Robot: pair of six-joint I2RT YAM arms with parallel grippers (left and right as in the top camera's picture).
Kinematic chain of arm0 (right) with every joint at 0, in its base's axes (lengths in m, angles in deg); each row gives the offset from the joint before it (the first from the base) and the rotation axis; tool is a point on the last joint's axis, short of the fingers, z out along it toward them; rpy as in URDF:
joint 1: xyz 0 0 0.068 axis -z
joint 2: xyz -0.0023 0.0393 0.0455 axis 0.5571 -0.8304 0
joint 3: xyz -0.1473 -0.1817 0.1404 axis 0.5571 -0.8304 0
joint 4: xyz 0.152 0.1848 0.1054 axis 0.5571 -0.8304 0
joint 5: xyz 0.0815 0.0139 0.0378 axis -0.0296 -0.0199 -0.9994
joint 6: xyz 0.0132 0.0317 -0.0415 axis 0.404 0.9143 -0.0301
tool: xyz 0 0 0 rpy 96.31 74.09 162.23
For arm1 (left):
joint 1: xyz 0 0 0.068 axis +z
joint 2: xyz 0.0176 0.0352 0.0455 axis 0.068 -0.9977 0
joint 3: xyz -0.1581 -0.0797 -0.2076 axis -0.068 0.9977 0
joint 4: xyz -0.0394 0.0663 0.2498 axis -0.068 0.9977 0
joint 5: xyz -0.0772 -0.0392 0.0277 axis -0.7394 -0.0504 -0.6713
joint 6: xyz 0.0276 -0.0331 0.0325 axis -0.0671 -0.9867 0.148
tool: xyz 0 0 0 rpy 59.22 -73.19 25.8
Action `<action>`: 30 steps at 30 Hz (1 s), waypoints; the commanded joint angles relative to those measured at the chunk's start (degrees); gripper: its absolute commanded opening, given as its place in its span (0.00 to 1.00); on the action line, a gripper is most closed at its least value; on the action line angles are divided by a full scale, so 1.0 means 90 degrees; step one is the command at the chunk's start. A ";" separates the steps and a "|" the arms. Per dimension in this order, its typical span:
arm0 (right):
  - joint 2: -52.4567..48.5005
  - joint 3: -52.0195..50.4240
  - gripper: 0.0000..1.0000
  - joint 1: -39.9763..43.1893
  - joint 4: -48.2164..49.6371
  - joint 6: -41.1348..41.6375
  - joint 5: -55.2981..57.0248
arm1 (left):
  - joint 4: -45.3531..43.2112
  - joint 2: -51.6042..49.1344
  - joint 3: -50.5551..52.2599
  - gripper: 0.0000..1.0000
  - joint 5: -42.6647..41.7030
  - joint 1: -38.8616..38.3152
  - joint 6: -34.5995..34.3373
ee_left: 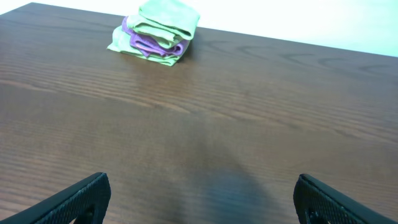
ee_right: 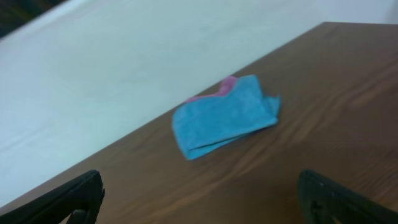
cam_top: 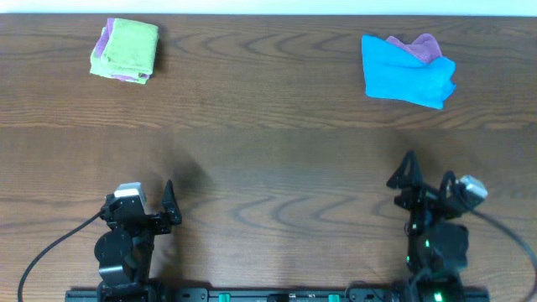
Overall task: Fold the cloth
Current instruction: 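Reach the right gripper to the crumpled blue cloth and grasp it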
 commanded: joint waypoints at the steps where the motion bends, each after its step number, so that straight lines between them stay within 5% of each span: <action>1: -0.1129 0.0109 0.99 0.0401 0.0563 0.0109 -0.0209 | 0.0027 0.0053 0.0138 0.95 0.0046 -0.0029 -0.0073; 7: -0.3631 0.1015 0.99 0.1450 0.1562 0.0126 -0.1426 | 0.0027 0.0053 0.0138 0.95 0.0046 -0.0029 -0.0073; 18: -0.7876 0.4216 0.99 0.2387 0.1542 -0.0165 -0.3164 | 0.0027 0.0053 0.0138 0.95 0.0046 -0.0029 -0.0073; 30: -1.0363 0.6375 0.99 0.2710 0.1112 -0.0228 -0.3713 | 0.0027 0.0053 0.0138 0.95 0.0046 -0.0029 -0.0073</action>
